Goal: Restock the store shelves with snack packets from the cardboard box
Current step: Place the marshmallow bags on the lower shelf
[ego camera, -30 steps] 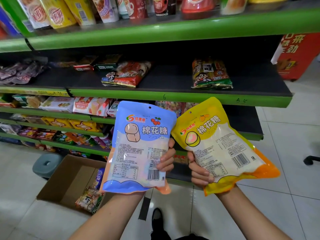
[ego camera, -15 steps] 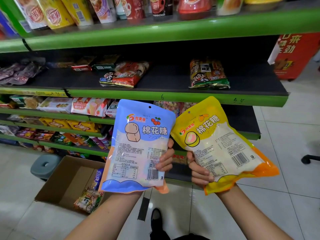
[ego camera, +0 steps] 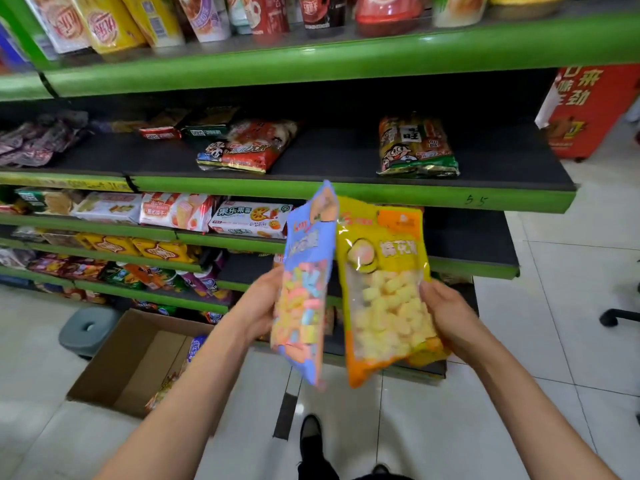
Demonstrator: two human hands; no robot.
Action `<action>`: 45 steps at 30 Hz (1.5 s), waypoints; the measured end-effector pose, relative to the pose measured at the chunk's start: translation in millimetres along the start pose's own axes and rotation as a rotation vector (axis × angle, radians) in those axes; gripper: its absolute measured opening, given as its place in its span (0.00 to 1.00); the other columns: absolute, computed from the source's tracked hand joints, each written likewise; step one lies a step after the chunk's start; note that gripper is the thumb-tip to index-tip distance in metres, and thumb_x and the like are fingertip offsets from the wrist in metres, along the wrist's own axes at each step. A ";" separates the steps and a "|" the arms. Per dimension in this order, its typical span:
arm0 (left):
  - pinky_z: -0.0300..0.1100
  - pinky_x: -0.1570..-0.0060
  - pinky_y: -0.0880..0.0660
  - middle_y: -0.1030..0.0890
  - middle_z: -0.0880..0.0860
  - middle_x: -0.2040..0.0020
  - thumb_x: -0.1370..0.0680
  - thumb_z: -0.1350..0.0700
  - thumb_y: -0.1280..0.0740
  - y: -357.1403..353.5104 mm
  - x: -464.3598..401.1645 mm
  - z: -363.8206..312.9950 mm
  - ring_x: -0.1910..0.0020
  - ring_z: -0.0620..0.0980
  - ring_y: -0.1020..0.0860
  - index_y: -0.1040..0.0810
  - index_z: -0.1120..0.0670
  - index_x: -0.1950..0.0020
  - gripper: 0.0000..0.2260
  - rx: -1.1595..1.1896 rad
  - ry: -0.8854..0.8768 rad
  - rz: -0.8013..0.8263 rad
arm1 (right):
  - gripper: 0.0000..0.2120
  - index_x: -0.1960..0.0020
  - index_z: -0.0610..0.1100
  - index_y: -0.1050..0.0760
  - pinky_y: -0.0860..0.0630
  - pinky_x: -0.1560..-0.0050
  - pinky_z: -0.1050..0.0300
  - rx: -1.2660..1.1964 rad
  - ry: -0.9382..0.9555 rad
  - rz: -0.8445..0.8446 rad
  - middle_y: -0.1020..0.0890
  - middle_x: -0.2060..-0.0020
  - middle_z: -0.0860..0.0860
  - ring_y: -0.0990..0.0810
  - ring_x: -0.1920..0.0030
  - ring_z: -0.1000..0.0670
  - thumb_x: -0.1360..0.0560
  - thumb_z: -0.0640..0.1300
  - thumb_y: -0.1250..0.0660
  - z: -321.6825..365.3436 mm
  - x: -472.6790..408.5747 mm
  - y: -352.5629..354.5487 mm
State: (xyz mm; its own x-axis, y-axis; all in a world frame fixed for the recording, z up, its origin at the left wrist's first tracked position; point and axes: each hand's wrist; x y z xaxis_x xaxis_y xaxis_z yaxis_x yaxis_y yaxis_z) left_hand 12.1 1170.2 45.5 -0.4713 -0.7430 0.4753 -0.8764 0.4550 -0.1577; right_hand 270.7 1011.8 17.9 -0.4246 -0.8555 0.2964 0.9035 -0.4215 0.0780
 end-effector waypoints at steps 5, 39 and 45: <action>0.50 0.60 0.18 0.15 0.61 0.45 0.14 0.47 0.43 26.6 2.6 -7.2 0.53 0.59 0.15 0.23 0.60 0.37 0.18 -0.037 -0.086 -0.100 | 0.14 0.51 0.54 0.21 0.26 0.62 0.65 0.245 0.106 -0.083 0.16 0.60 0.55 0.19 0.61 0.58 0.15 0.51 0.45 -5.5 -4.8 11.7; 0.62 0.52 0.19 0.17 0.63 0.40 0.17 0.42 0.41 5.7 -31.0 11.5 0.44 0.67 0.17 0.25 0.57 0.33 0.22 0.064 0.021 0.033 | 0.36 0.28 0.39 0.37 0.26 0.34 0.45 0.207 -0.117 -0.482 0.26 0.35 0.39 0.25 0.35 0.39 0.29 0.42 0.22 -23.2 -132.0 125.5; 0.63 0.51 0.19 0.17 0.63 0.40 0.18 0.42 0.41 -2.1 -36.2 12.4 0.44 0.67 0.17 0.25 0.56 0.34 0.22 0.044 0.056 0.059 | 0.21 0.30 0.50 0.26 0.36 0.31 0.40 1.107 0.071 -0.544 0.35 0.26 0.41 0.33 0.32 0.35 0.19 0.57 0.41 -28.4 -121.9 109.0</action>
State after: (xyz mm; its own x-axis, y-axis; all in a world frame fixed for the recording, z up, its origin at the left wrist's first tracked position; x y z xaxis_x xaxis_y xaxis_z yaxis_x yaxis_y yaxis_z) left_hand 29.8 1190.0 17.9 -0.5167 -0.6868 0.5112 -0.8516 0.4739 -0.2240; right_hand 419.2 1061.6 -36.8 -0.7316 -0.6775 -0.0759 0.1564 -0.2751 0.9486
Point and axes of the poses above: each hand's wrist, its own x-axis away from the middle knuckle, its own y-axis out of the back of the hand, z = x × y
